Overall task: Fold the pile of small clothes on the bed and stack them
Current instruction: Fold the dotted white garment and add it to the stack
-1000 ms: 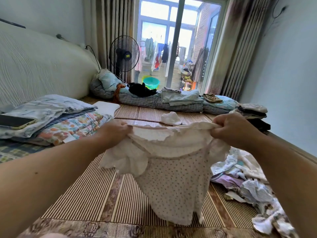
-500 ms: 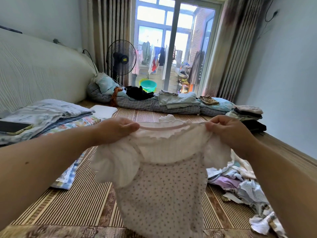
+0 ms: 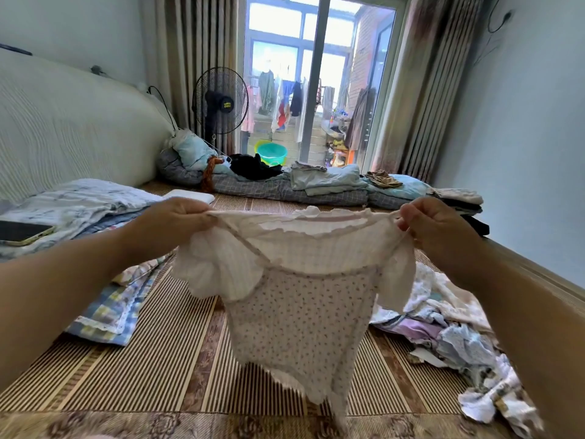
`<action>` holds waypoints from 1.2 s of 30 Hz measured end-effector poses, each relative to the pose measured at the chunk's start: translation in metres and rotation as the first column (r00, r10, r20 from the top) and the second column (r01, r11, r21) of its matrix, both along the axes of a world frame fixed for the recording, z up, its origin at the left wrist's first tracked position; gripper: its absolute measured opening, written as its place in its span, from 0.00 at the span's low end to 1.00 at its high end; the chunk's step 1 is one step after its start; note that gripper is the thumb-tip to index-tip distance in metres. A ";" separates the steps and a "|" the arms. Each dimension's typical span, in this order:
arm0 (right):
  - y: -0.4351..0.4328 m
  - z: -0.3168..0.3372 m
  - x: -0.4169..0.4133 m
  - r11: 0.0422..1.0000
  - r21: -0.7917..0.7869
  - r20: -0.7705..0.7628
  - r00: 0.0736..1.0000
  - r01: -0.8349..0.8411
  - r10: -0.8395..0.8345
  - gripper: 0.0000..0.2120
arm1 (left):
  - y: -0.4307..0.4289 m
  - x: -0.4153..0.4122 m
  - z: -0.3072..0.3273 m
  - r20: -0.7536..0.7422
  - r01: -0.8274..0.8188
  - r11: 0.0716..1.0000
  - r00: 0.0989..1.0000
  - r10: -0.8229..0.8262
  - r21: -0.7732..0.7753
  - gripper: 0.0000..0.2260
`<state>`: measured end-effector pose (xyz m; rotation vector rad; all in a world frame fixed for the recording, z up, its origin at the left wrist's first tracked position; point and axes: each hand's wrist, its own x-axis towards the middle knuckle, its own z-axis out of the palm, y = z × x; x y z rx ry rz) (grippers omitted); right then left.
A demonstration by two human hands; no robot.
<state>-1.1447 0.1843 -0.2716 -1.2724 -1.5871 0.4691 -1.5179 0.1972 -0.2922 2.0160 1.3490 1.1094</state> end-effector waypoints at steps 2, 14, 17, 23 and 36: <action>-0.002 -0.001 -0.004 1.000 0.011 -0.111 0.994 -0.025 0.026 0.12 | -0.003 0.002 0.004 0.160 0.089 0.996 0.984 -0.085 -0.022 0.19; 0.031 -0.024 -0.025 0.983 -0.181 0.240 0.969 -0.008 0.052 0.20 | 0.042 -0.008 -0.032 0.205 0.008 0.931 0.976 0.072 -0.365 0.12; 0.062 -0.056 -0.034 0.968 -0.252 0.366 0.925 -0.008 0.103 0.24 | 0.071 -0.014 -0.074 0.056 -0.073 0.907 0.993 0.105 -0.414 0.08; 0.145 -0.138 -0.050 0.896 -0.441 0.406 0.900 0.043 0.157 0.16 | 0.129 -0.016 -0.159 -0.134 -0.197 0.847 0.980 0.150 -0.494 0.08; 0.171 -0.238 -0.028 0.773 -0.591 0.435 0.898 0.229 0.066 0.15 | 0.151 -0.018 -0.222 -0.508 -0.512 0.671 0.831 0.229 -0.535 0.24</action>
